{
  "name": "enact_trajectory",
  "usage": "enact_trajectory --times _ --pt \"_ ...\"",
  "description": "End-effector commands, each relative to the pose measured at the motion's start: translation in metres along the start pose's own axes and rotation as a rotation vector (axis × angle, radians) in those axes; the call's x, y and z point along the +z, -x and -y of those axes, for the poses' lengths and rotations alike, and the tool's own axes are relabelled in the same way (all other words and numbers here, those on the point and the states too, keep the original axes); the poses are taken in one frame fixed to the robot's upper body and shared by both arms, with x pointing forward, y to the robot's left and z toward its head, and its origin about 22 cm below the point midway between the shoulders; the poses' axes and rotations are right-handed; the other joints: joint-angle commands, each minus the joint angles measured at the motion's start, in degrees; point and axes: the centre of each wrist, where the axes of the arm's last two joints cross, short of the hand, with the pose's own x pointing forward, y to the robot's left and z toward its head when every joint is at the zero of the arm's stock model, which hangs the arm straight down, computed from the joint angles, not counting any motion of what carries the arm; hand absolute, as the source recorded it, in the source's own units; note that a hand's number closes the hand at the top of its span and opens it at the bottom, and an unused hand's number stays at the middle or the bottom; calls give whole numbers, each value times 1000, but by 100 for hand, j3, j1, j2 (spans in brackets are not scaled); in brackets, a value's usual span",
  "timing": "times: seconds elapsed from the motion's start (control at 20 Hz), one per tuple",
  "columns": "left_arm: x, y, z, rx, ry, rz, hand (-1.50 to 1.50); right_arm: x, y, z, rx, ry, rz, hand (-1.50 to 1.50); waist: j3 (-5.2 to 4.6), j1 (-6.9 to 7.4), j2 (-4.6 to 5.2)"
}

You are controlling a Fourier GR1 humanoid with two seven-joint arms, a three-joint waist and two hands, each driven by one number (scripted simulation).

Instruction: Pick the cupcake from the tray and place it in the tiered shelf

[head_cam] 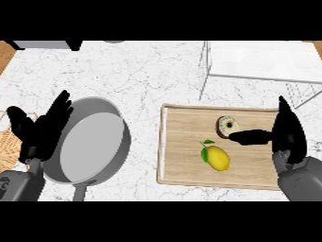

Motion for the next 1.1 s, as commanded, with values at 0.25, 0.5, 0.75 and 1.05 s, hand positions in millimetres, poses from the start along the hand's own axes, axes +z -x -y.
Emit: enact_trajectory --times 0.25,0.5,0.75,1.05 --pt "14 43 -3 -4 -31 -167 0 -5 -31 -37 55 15 -236 -150 -74 -68 67" --pt "23 52 -10 1 -15 -197 0 -13 -30 -53 93 50 -271 -150 -74 -48 61" --pt "21 51 -4 10 -13 -198 0 -11 -26 -69 121 68 -267 -150 -68 -142 52" --pt "18 43 -22 11 -36 -197 0 -15 -27 -84 81 85 -252 -150 -60 -137 62"
